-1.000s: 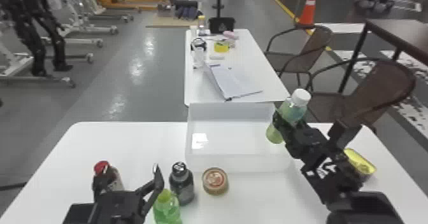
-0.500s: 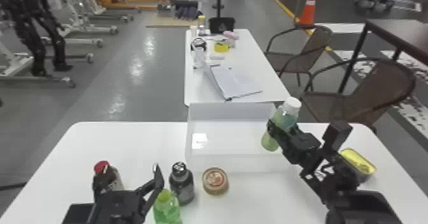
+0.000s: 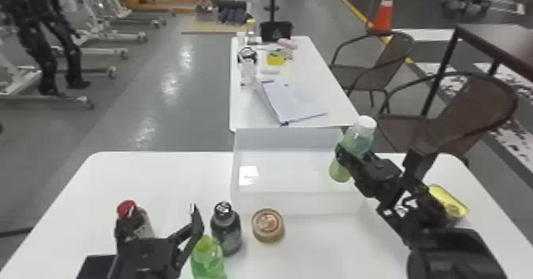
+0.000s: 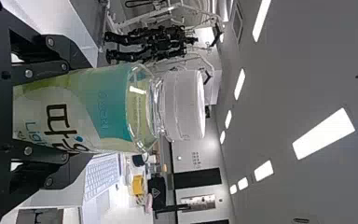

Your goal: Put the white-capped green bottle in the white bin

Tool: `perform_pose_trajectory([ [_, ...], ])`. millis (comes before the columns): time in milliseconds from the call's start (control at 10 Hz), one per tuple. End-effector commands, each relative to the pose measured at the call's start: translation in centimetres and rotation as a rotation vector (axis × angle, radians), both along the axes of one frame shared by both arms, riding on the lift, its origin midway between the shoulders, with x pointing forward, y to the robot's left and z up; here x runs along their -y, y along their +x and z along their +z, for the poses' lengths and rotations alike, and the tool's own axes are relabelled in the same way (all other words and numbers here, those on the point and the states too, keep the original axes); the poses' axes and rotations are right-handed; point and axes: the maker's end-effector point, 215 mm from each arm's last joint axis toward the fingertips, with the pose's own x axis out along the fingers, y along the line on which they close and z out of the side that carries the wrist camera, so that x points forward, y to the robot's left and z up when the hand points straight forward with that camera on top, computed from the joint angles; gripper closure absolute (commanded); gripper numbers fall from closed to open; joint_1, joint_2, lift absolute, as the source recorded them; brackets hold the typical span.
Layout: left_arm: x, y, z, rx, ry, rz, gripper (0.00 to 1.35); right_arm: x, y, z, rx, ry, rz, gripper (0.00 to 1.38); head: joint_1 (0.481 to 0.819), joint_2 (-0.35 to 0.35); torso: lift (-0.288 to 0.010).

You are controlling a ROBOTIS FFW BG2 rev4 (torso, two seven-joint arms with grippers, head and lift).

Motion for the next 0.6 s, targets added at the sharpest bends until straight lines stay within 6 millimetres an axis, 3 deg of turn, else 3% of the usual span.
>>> perform_pose_trajectory([
  [0,0.0,-0.02,-0.02,0.001,-0.005,0.002,0.11,0.34,0.24,-0.04,-0.001,-0.005,-0.004,0.78,0.549,0.0,-0.1],
  [100,-0.01,-0.04,-0.02,0.002,-0.005,0.002,0.11,0.41,0.27,-0.09,-0.001,-0.005,-0.006,0.73,0.549,0.0,-0.1],
  [300,0.08,-0.06,-0.05,0.002,-0.005,0.0,0.11,0.66,0.27,-0.22,-0.002,-0.003,-0.011,0.41,0.549,0.0,-0.1],
  [500,0.07,-0.07,-0.01,0.004,-0.005,0.0,0.11,0.96,0.26,-0.35,-0.004,0.001,-0.017,0.32,0.549,0.0,-0.1],
])
